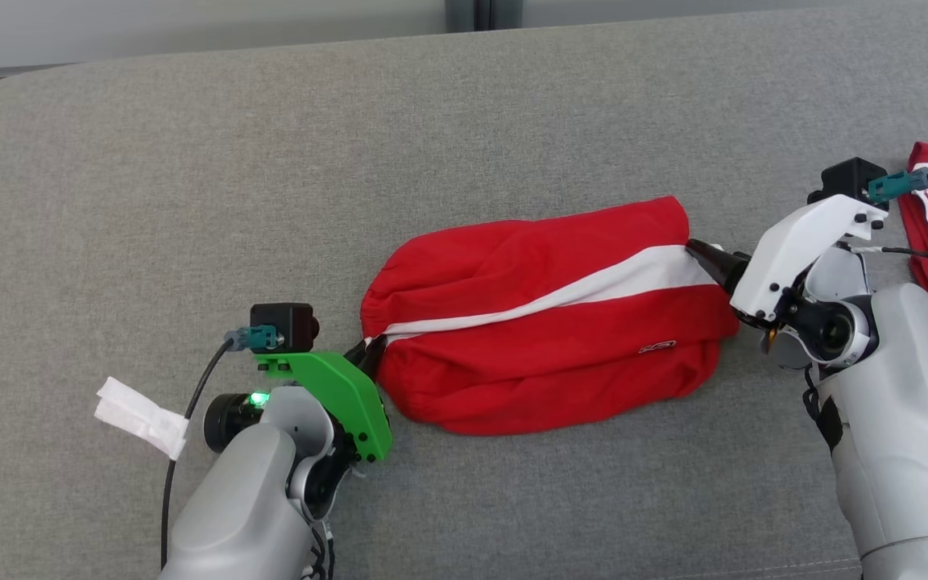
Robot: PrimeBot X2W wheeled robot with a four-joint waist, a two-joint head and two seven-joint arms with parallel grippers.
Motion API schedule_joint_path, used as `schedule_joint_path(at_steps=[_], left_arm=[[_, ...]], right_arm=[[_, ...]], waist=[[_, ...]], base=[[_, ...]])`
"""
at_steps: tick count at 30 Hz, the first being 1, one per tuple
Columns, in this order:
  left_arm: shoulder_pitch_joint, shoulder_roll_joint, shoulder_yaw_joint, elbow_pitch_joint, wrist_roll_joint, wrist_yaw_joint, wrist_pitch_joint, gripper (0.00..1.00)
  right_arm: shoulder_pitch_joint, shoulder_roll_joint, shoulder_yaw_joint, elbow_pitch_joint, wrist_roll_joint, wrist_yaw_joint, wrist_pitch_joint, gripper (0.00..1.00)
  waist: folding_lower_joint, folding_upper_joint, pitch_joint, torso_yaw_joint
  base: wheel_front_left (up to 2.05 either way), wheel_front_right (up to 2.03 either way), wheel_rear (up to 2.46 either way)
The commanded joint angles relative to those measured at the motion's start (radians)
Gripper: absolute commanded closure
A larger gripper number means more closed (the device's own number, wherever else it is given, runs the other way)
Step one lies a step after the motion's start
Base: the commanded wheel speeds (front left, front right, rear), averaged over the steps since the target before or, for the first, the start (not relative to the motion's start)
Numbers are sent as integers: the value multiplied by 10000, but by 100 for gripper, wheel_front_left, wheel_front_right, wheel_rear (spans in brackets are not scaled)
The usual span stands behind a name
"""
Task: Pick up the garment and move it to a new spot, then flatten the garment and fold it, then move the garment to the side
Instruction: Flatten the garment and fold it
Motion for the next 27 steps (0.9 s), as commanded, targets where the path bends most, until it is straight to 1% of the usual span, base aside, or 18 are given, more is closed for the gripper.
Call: schedule_joint_path(at_steps=[1, 6, 11, 12, 13, 14, 15, 19, 22, 27], left_arm=[[-141, 29, -75, 97, -62, -30, -5, 100], [-210, 29, -197, 171, -70, -99, -75, 100], [-268, 47, -273, 217, -98, -120, -184, 100], [-273, 53, -284, 225, -101, -116, -190, 100], [-283, 60, -290, 239, -116, -119, -197, 100], [-289, 62, -297, 256, -131, -124, -224, 100], [-294, 60, -300, 262, -138, -134, -285, 100], [-252, 73, -264, 348, -199, -160, -536, 100], [-300, 71, -165, 402, -340, -185, -742, 100], [-206, 115, -289, 613, -424, -201, -675, 100]], right_arm=[[-6, 87, -115, 116, 176, -3, 252, 0], [-131, 123, -122, 337, 56, -1, 1036, 0], [-70, 64, 249, 51, 66, -3, 1492, 0], [-41, 37, 332, -6, 64, -3, 1531, 8], [-17, 28, 405, -56, 102, -3, 1580, 53], [-15, 17, 478, -109, 130, -1, 1573, 79], [-32, -27, 592, -197, 144, -3, 1516, 100], [-76, -189, 928, -324, 96, -1, 1101, 100], [-61, -246, 965, -264, 213, -3, 824, 100], [227, -676, 1075, 28, -130, -3, 936, 100]], waist=[[0, 0, -18, 13], [0, 0, -59, 69], [0, 0, -94, 72], [0, 0, -102, 67], [0, 0, -112, 61], [0, 0, -123, 57], [0, 0, -140, 54], [0, 0, -314, 49], [0, 0, -563, 77], [0, 0, -932, 106]], base=[[0, 0, 0], [0, 0, 0], [0, 0, 0], [0, 0, 0], [0, 0, 0], [0, 0, 0], [0, 0, 0], [0, 0, 0], [0, 0, 0], [0, 0, 0]])
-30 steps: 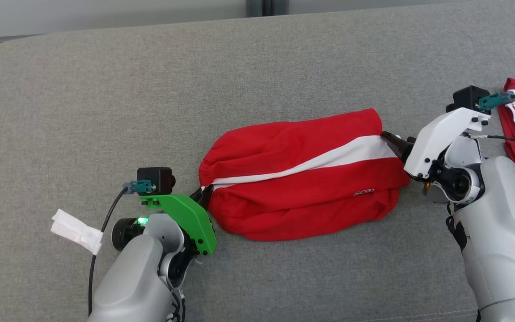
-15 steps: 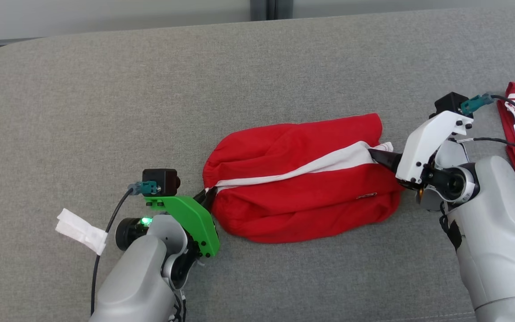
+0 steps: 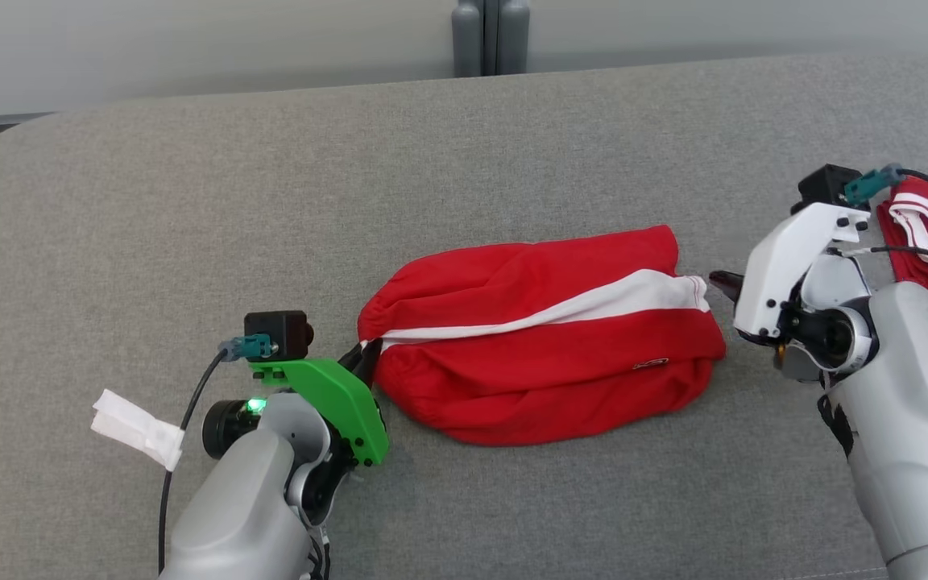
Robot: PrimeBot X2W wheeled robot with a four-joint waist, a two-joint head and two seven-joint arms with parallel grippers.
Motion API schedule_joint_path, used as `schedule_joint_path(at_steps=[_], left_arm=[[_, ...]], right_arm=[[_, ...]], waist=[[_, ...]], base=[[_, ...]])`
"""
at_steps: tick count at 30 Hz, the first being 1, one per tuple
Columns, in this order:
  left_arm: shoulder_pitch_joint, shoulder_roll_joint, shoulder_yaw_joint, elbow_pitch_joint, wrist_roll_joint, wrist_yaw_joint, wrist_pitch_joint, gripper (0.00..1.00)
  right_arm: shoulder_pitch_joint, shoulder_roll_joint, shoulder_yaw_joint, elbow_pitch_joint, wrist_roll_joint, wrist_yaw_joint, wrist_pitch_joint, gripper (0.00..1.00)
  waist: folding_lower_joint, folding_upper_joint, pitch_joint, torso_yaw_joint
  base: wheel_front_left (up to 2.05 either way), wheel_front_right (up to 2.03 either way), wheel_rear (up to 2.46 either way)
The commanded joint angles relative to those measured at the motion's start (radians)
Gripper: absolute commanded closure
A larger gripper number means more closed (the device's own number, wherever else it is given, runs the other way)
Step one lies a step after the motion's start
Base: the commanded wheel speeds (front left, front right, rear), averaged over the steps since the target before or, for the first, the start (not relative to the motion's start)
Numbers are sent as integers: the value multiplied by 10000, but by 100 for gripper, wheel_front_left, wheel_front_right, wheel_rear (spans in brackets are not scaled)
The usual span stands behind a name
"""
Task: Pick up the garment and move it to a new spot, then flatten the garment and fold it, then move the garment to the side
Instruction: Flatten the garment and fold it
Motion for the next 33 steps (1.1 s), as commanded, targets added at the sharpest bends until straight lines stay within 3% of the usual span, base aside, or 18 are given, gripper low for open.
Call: schedule_joint_path(at_steps=[1, 2, 3, 13, 22, 33], left_arm=[[-2, 64, -53, 66, -87, -34, 21, 100], [56, 63, -73, 92, -96, -38, 15, 100], [104, 66, -96, 112, -106, -43, -7, 100], [-225, 191, -245, 68, -98, -66, -99, 100], [-375, 276, -414, 32, -141, -87, -193, 100], [-439, 355, -495, -27, -252, -101, -275, 100]], right_arm=[[226, -148, -106, 122, -186, -3, -50, 100], [232, -194, -188, 174, -311, -3, -127, 18], [245, -226, -304, 271, -493, -1, -191, 0], [-263, 212, -721, 820, -544, -3, -444, 0], [-510, 364, -260, 1077, 225, -3, -425, 0], [-436, 350, 705, 501, 1096, -3, -577, 0]], waist=[[0, 0, -161, 26], [0, 0, -155, 23], [0, 0, -117, 12], [0, 0, 543, 59], [0, 0, 799, 236], [0, 0, 812, 186]], base=[[0, 0, 0], [0, 0, 0], [0, 0, 0], [0, 0, 0], [0, 0, 0], [0, 0, 0]])
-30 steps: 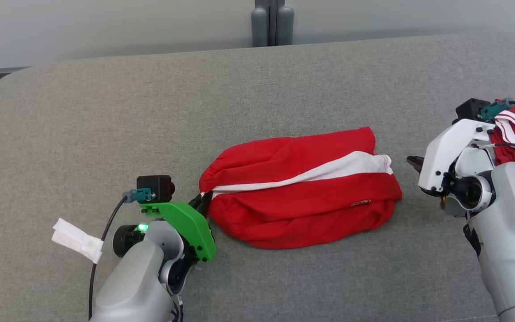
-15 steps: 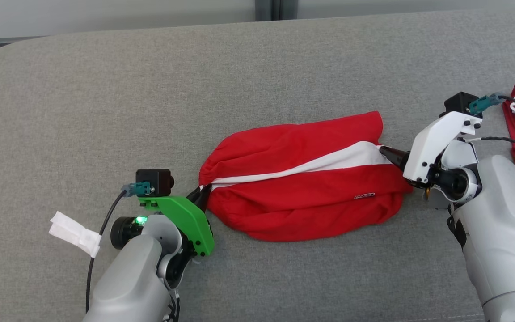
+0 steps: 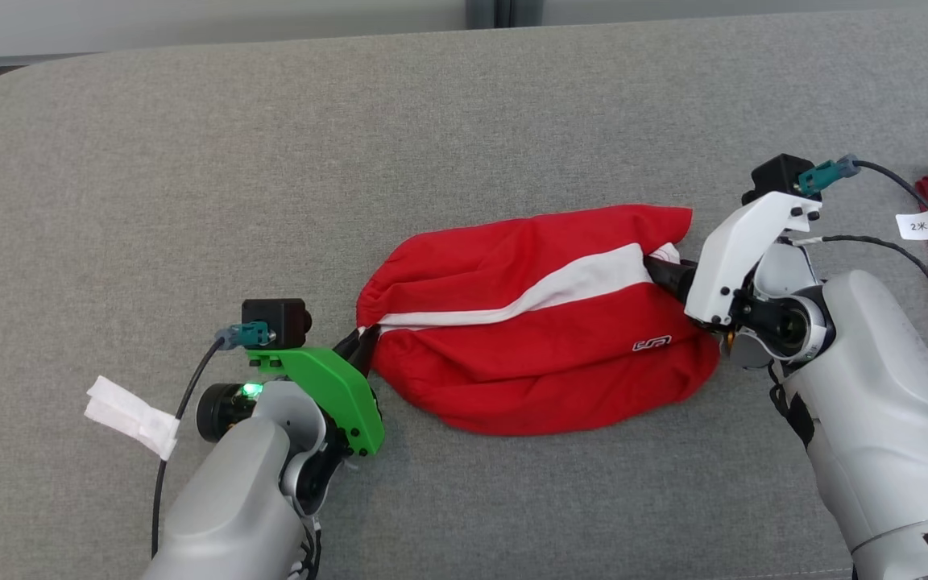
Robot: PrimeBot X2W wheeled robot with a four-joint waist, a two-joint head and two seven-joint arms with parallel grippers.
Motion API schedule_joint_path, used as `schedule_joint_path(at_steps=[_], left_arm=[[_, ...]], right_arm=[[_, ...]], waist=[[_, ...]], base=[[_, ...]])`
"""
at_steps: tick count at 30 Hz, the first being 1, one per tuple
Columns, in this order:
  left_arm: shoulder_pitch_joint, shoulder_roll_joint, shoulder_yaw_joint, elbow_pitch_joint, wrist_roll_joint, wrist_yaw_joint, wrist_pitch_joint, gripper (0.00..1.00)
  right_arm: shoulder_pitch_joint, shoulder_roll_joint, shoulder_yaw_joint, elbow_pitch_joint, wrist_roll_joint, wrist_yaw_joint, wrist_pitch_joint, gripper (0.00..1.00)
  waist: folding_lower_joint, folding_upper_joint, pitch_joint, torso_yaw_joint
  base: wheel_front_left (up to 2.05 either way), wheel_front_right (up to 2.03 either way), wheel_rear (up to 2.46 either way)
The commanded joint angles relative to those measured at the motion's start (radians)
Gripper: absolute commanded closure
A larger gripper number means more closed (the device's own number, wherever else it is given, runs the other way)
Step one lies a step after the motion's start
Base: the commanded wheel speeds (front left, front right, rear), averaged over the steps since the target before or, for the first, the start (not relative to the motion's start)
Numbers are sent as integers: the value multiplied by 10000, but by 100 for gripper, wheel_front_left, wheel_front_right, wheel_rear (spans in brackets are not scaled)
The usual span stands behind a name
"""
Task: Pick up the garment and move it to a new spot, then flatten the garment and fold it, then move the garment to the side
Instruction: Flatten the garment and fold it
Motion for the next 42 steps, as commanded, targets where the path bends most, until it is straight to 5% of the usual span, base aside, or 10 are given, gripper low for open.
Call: schedule_joint_path(at_steps=[1, 18, 21, 34, 42], left_arm=[[-151, 100, -5, -5, -93, -54, -79, 100], [-119, 129, -224, 24, -256, -49, -31, 100], [-109, 160, -246, 5, -268, -49, -60, 100], [-591, 40, 399, -1054, -1155, -60, -1248, 100], [-1662, 192, 507, -2460, -2304, -65, -600, 100]], right_arm=[[38, -158, 69, -93, 12, -3, -129, 0], [349, -288, 431, -226, 138, -3, -48, 4], [316, -294, 557, -328, 159, -3, -206, 100], [-176, -982, 1480, -1970, 7, -3, -1967, 100], [-755, -1321, 1535, -2668, 187, -3, -3010, 100]], waist=[[0, 0, -9, -9], [0, 0, -100, 41], [0, 0, -99, 49], [0, 0, -347, -47], [0, 0, -333, -242]], base=[[0, 0, 0], [0, 0, 0], [0, 0, 0], [0, 0, 0], [0, 0, 0]])
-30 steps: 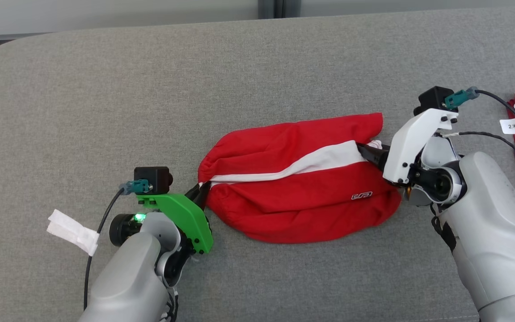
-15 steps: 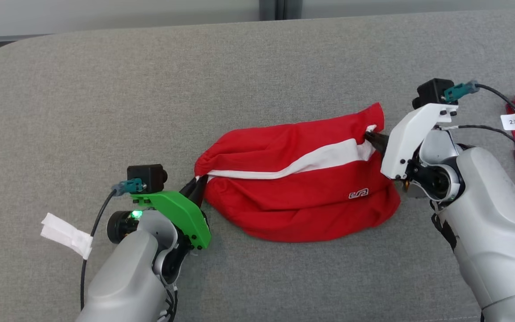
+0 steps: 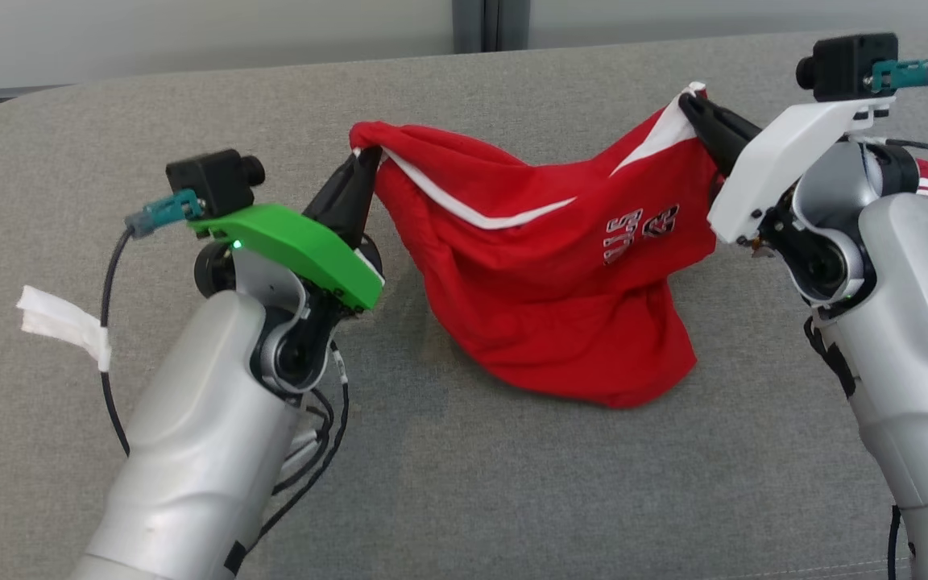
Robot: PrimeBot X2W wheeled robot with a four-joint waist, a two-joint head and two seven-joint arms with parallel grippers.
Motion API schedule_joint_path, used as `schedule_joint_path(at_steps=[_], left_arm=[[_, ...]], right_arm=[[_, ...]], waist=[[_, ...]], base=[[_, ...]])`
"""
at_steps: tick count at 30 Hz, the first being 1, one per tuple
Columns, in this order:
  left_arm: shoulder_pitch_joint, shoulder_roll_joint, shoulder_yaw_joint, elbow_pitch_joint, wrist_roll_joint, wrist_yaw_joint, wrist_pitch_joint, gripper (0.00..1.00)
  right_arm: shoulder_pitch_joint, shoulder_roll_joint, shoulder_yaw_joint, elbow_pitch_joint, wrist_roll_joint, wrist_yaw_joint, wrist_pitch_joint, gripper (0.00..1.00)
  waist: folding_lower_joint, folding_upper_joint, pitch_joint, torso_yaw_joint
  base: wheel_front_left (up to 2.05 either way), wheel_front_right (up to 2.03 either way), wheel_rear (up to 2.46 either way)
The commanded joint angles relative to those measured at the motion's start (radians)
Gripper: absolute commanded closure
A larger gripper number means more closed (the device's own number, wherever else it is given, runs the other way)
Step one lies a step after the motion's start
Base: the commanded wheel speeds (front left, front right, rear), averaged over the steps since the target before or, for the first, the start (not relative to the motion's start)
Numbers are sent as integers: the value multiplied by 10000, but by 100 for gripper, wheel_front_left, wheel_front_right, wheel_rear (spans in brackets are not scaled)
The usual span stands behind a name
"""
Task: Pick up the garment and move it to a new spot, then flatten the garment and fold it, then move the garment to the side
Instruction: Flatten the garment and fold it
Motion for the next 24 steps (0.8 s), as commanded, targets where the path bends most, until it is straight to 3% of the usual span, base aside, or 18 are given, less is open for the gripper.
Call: schedule_joint_path(at_steps=[1, 8, 16, 20, 24], left_arm=[[-456, 162, 75, -116, -156, -35, 187, 100], [-2600, 473, 912, 296, -443, 209, 262, 100], [-5327, 443, 1678, 1031, 26, 188, -1843, 100], [-5475, 348, 1589, 990, 313, 36, -2292, 100], [-4443, 277, 502, 1162, 597, -32, -2355, 100]], right_arm=[[-388, -43, -39, 82, 38, -1, -196, 100], [-2856, 347, -188, 1476, -715, -1, -2197, 100], [-6011, 882, -415, 3402, -1890, -1, -5787, 100], [-6356, 766, -285, 3482, -1867, -1, -6354, 100], [-5341, 237, 702, 3282, -1579, -1, -6429, 100]], waist=[[0, 0, 195, -152], [0, 0, 1134, -852], [0, 0, 1745, -1441], [0, 0, 1762, -1378], [0, 0, 1766, -1152]], base=[[0, 0, 0], [0, 0, 0], [0, 0, 0], [0, 0, 0], [0, 0, 0]])
